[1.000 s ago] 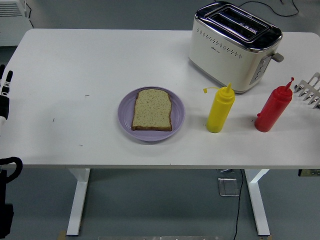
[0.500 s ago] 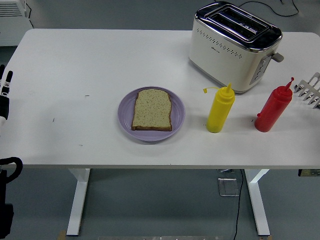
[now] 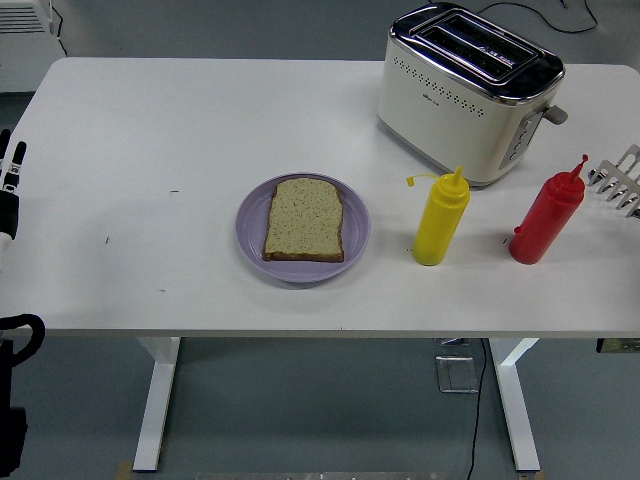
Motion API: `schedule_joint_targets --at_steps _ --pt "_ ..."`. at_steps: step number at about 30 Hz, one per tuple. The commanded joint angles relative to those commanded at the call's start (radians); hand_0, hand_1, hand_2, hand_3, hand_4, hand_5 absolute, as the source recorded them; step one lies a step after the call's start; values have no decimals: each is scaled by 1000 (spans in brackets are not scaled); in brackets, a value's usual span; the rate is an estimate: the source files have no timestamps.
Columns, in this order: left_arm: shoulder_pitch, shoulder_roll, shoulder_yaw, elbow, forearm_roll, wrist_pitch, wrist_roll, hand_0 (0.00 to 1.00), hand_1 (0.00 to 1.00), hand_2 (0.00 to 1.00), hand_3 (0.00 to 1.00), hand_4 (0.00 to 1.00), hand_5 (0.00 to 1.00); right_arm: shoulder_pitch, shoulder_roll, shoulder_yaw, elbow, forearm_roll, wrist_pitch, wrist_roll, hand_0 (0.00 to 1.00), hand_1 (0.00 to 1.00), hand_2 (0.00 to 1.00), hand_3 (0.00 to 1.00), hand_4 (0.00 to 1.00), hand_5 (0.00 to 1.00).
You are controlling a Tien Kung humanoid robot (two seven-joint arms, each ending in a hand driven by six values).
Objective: Pick up the cup,pour liquid into bread,place the cup on the desk
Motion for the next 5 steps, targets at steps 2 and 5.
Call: schedule_joint_targets --at_steps 2,5 --pt "0 0 0 0 1 0 1 791 743 742 700 504 992 0 0 0 0 0 0 0 745 677 714 744 474 535" --pt "-1 0 0 -1 6 -1 5 791 743 742 700 504 992 0 0 0 -1 0 1 -1 745 677 714 744 474 535"
